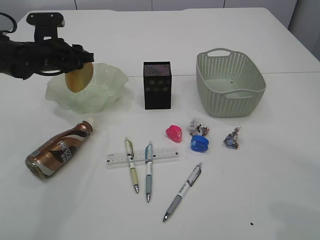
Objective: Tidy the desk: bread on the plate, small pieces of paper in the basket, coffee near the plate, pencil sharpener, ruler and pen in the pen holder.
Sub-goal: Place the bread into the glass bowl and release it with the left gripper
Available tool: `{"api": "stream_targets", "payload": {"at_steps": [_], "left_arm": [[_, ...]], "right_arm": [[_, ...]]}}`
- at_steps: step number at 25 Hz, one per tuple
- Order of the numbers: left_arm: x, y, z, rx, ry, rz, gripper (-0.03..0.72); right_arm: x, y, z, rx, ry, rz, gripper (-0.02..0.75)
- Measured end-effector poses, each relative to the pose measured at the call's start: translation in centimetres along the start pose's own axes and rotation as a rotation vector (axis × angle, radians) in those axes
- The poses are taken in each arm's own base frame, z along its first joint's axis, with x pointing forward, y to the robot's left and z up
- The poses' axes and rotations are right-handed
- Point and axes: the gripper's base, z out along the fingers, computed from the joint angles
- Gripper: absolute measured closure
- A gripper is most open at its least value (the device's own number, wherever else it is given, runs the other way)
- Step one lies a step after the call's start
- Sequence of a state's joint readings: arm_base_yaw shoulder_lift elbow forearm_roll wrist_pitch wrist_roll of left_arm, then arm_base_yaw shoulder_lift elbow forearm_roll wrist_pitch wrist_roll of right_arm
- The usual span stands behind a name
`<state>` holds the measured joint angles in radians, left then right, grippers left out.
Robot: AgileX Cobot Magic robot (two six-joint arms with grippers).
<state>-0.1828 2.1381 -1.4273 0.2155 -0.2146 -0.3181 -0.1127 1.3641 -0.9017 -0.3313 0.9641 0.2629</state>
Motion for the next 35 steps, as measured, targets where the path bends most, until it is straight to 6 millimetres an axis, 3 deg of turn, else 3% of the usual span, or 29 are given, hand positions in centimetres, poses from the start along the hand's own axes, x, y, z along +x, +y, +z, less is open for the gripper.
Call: {"api": "stream_targets", "payload": {"at_steps": [9,17,22,29,35], "left_arm": [[0.1,0.0,0.0,-0.004,0.013,0.0,0.2],[0.2,0.1,0.1,-0.018,0.049,0.0,0.185],[-0.3,0.3,0.4,-0.052,0.117,0.002,0.117],[-2.0,0.4,0.5,-0.083,0.155,-0.002,0.102],[-3.7,0.8,-0.3,-0.17,0.333,-0.012,0.103]], "right_arm": [[0.0,0.0,0.0,0.001,0.002,0.0,0.197],[0.1,0.0,0.0,0.002,0.008,0.0,0.197],[0.1,0.0,0.0,0.003,0.011,0.0,0.197],[0.2,-0.1,0.0,0.006,0.023,0.0,0.197],[0.2,0.0,0.0,0.002,0.026,0.003,0.197]]}}
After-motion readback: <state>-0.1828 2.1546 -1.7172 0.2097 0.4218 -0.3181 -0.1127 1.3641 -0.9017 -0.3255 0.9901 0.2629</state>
